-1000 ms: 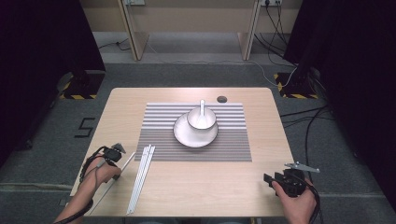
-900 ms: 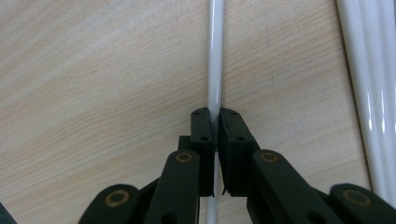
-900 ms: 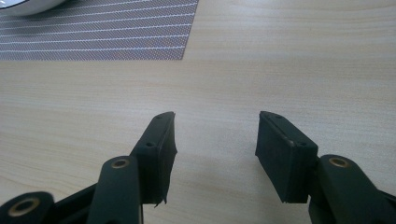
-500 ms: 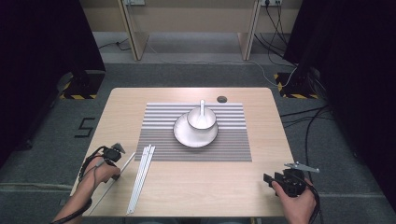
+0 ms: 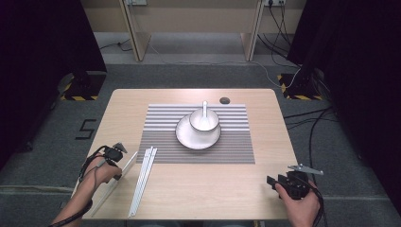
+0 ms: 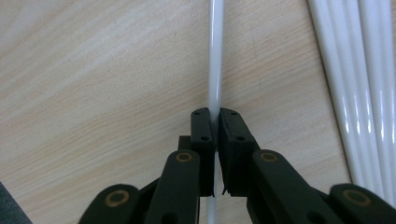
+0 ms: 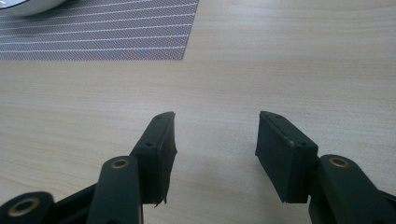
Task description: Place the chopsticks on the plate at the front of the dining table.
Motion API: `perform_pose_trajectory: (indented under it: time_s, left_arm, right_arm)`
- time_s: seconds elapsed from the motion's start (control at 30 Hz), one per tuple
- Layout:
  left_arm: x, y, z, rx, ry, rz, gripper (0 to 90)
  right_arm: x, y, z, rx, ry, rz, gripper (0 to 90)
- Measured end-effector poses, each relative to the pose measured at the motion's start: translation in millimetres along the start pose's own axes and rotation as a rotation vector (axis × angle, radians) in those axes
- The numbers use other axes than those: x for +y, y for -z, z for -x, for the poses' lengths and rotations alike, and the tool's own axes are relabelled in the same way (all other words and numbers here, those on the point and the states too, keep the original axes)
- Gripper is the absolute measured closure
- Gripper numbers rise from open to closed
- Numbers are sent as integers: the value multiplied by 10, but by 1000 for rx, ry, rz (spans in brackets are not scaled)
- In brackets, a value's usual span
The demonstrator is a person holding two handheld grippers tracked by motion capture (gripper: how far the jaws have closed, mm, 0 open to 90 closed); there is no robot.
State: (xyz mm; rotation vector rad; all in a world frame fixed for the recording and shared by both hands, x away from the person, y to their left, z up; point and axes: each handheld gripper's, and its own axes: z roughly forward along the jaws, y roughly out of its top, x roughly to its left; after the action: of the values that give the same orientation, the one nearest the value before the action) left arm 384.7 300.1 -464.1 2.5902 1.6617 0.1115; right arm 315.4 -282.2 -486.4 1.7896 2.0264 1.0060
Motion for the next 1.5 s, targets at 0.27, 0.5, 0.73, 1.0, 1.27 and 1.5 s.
perform_pose_trajectory:
  time_s: [0.27,0.5,0.73,1.0,1.27,1.5]
  left_arm:
    - [46,76,28,1,-7,17,847]
    - [78,108,31,4,-12,25,847]
    - [125,151,52,0,-18,36,847]
    - [184,211,86,8,-27,47,847]
    - [262,248,137,3,-35,59,847]
    - [313,295,165,5,-40,66,847]
  right_arm:
    - [0,1,2,0,1,-1,475]
    - [0,5,3,0,-4,-2,475]
    - [0,0,5,1,1,0,474]
    - [1,5,9,1,-4,1,475]
    - [2,6,17,0,-5,3,474]
    - [1,5,16,0,-4,3,473]
